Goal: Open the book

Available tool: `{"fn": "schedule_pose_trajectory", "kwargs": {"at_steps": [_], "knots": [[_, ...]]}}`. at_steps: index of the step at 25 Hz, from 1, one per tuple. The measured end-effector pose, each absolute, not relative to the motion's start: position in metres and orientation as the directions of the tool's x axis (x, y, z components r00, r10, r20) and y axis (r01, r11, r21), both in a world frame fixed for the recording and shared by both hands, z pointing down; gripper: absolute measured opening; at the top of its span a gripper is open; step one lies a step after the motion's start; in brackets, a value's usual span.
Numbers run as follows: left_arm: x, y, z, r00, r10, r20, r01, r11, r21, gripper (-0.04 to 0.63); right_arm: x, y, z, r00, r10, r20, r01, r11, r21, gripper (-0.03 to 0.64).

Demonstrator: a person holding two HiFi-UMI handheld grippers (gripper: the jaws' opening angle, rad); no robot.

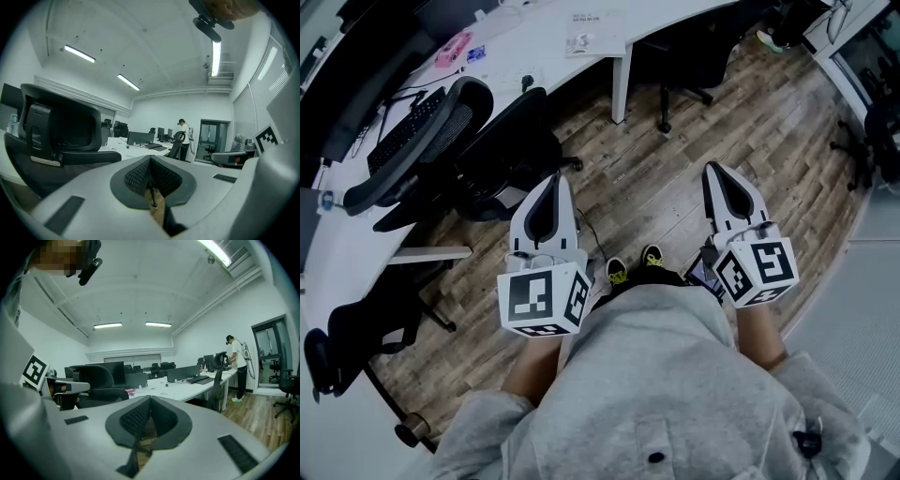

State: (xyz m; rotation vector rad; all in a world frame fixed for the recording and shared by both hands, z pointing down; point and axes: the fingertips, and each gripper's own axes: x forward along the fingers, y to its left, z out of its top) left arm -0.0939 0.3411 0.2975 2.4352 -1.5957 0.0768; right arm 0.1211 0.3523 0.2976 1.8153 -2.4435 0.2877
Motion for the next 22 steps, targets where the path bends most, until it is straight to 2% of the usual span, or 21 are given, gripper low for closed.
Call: {"fn": "schedule_pose_trajectory", "kwargs": {"at_steps": [22], "knots": [[-0.055,0.284,0.3,0.428,-0.885,0.181,-0.902,-0.406,0.149,0.009,0.152,0.295,0.302,-0.307,-0.938,0.163,-0.951,0.294,-0.101,0.026]]}}
